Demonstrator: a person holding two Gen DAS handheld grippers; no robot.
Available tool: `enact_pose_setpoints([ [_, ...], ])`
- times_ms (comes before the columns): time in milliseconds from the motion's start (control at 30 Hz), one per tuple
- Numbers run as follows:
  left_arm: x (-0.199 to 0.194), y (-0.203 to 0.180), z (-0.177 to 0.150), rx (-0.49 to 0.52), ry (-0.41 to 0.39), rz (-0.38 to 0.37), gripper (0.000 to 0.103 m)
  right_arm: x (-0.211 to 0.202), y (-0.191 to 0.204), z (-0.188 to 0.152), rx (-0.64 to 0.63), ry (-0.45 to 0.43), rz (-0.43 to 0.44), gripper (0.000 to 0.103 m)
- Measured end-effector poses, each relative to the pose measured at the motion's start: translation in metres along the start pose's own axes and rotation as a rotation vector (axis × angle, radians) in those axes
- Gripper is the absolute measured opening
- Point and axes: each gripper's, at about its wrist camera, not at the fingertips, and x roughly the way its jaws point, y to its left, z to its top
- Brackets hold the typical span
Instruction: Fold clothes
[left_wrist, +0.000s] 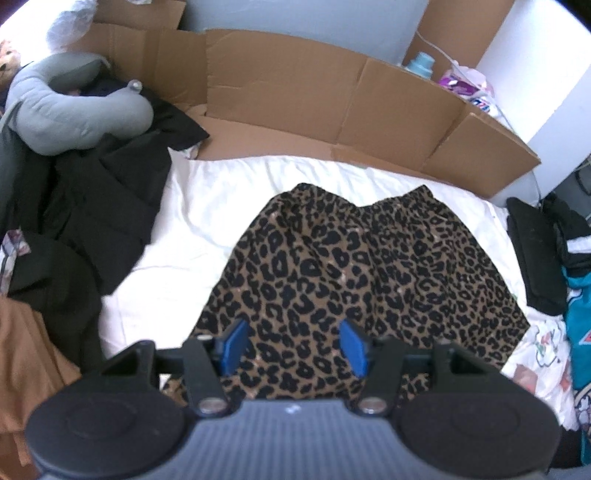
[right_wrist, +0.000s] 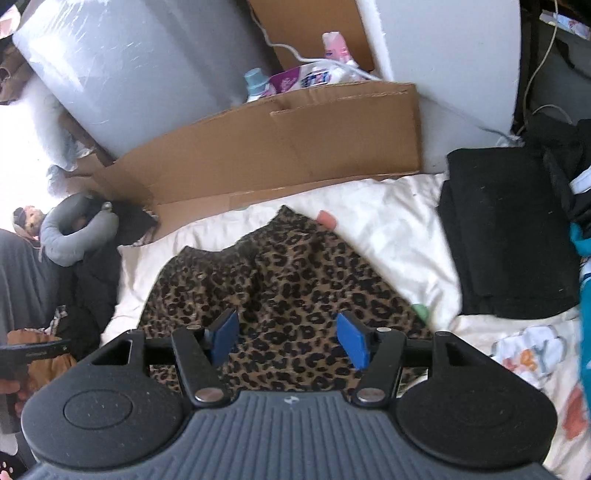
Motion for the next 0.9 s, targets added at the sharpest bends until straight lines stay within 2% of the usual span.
enact_pose_setpoints([
  [267,0.023,0.023,0.001,0.024,-0.009,-0.007,0.058,0.036,0.027,-0.035,0.028,-0.028,-0.009,0.064],
  [567,0.049,0.056,-0.024,0.027,-0.002,0.001,0.055,0.071,0.057,-0.062,-0.021,-0.037,0.003,0.064],
  [900,0.064,0.074,-0.052,0.048,-0.023,-0.005,0.055,0.103,0.052,-0.096,-0.057,0.013,-0.028,0.064],
])
